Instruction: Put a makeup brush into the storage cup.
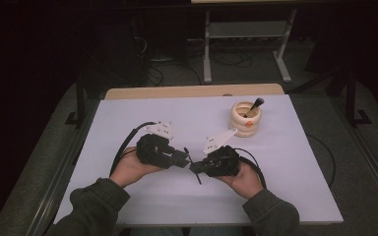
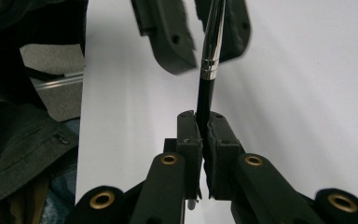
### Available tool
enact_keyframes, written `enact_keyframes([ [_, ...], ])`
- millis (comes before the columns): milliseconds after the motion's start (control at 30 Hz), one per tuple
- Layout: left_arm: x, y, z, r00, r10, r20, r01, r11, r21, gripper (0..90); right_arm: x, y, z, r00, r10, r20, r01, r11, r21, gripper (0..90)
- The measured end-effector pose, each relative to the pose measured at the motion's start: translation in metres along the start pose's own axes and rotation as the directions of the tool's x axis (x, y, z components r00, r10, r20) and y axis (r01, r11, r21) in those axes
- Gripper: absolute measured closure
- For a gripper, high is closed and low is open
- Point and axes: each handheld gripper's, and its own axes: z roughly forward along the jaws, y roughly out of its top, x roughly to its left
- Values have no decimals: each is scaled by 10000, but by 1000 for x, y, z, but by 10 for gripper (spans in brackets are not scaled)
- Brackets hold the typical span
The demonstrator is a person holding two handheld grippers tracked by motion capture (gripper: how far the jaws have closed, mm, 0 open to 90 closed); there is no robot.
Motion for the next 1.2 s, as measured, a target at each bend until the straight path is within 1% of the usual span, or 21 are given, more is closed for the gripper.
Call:
enact_keyframes([
  [33, 0, -1, -1, 10000, 22, -55, -21, 10000, 26, 697, -1, -1, -1, 9997, 232, -32, -232, 9997, -60, 845],
  [100, 1, -3, -2, 9999, -28, -151, 28, 10000, 18, 684, -5, -2, -3, 9995, 306, 0, -306, 9995, -99, 845],
  [133, 1, -4, -2, 9998, -17, -173, 17, 10000, 31, 679, -5, -3, -5, 9987, 514, -56, -514, 9986, -128, 845],
  [267, 3, -7, -5, 9995, -2, -321, 2, 10000, 14, 665, -12, -5, -9, 9978, 653, 85, -652, 9978, -84, 845],
  [300, 3, -8, -6, 9993, -7, -365, 9, 10000, 32, 662, -12, -5, -10, 9965, 828, 75, -828, 9965, -69, 845],
  [367, 3, -9, -6, 9989, -32, -457, 35, 10000, 58, 657, -15, -6, -11, 9965, 830, 138, -830, 9965, -25, 845],
  [400, 3, -10, -6, 9988, -29, -479, 33, 10000, 83, 654, -16, -6, -12, 9953, 958, 101, -958, 9954, -55, 845],
  [433, 4, -10, -6, 9987, -11, -516, 16, 10000, 95, 653, -18, -7, -12, 9959, 890, 143, -890, 9960, -58, 845],
  [467, 4, -10, -6, 9986, 2, -523, 3, 9999, 104, 652, -18, -7, -14, 9939, 1102, 100, -1101, 9939, -81, 845],
  [533, 4, -11, -7, 9984, -46, -570, 52, 9999, 108, 649, -20, -7, -15, 9928, 1194, 77, -1194, 9928, -100, 845],
  [633, 6, -13, -7, 9979, -81, -636, 86, 9999, 80, 644, -25, -7, -20, 9932, 1137, 238, -1136, 9935, -66, 845],
  [667, 6, -14, -8, 9978, -60, -663, 67, 9999, 103, 644, -25, -6, -22, 9918, 1265, 204, -1262, 9919, -125, 845],
  [733, 7, -15, -9, 9975, -100, -693, 105, 9999, 65, 643, -28, -5, -25, 9918, 1249, 285, -1247, 9921, -98, 845],
  [833, 7, -17, -10, 9967, -160, -794, 163, 9999, 28, 639, -33, -5, -31, 9891, 1434, 329, -1429, 9896, -177, 845],
  [967, 7, -19, -13, 9955, -92, -946, 100, 9999, 78, 632, -40, -6, -38, 9862, 1608, 389, -1595, 9866, -344, 845],
  [1033, 7, -20, -14, 9949, -141, -999, 147, 9999, 59, 627, -43, -5, -42, 9852, 1634, 510, -1615, 9861, -388, 845],
  [1133, 8, -23, -16, 9943, -239, -1035, 237, 9997, -32, 620, -49, -5, -47, 9820, 1799, 570, -1775, 9831, -448, 845],
  [1200, 9, -23, -18, 9935, -155, -1124, 155, 9999, -2, 617, -52, -5, -50, 9801, 1909, 540, -1885, 9810, -468, 845],
])
